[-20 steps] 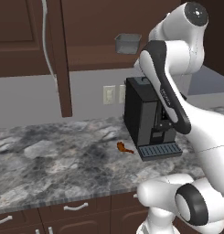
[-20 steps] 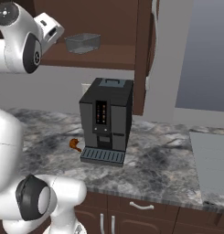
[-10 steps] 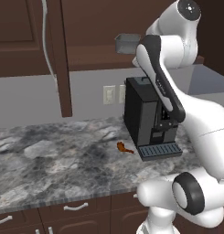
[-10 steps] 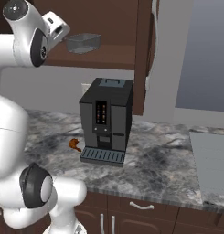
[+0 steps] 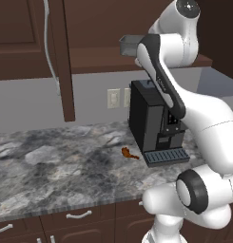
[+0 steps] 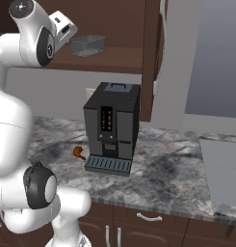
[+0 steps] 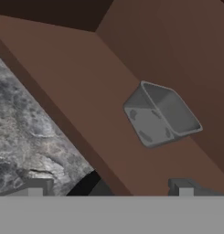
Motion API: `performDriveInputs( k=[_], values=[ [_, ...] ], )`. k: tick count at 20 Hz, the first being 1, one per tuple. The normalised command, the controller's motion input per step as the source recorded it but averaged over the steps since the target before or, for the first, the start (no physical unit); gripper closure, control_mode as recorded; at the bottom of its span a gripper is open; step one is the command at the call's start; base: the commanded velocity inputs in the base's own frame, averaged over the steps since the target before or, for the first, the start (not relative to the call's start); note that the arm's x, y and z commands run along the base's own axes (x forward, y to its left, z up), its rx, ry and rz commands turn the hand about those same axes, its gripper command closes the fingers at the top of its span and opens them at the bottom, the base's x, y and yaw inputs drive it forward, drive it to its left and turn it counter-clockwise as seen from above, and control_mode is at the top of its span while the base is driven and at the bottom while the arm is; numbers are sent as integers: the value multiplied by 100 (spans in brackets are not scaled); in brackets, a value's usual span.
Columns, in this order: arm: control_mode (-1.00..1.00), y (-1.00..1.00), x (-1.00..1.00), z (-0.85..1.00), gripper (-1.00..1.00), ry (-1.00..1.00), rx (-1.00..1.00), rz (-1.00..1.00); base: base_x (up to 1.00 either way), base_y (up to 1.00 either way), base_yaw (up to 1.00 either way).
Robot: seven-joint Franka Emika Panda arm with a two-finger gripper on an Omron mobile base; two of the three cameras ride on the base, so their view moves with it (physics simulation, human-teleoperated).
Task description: Retrieve the tupperware from the cabinet, then place the raw meat into the tupperware to avoid contamination.
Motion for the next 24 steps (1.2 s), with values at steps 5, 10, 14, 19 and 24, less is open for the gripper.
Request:
performDriveInputs(
  k=[5, 10, 14, 19, 24],
  values=[
    [-100, 0, 29, -3, -100, 0, 0, -3, 0, 0, 0],
    [-100, 0, 34, 0, -100, 0, 1, -3, 0, 0, 0],
    [-100, -1, 31, -1, -100, 0, 1, -3, 0, 0, 0],
    [-100, 0, 33, -2, -100, 0, 1, -3, 0, 0, 0],
    [-100, -1, 34, -5, -100, 1, 1, -2, 0, 0, 0]
  ],
)
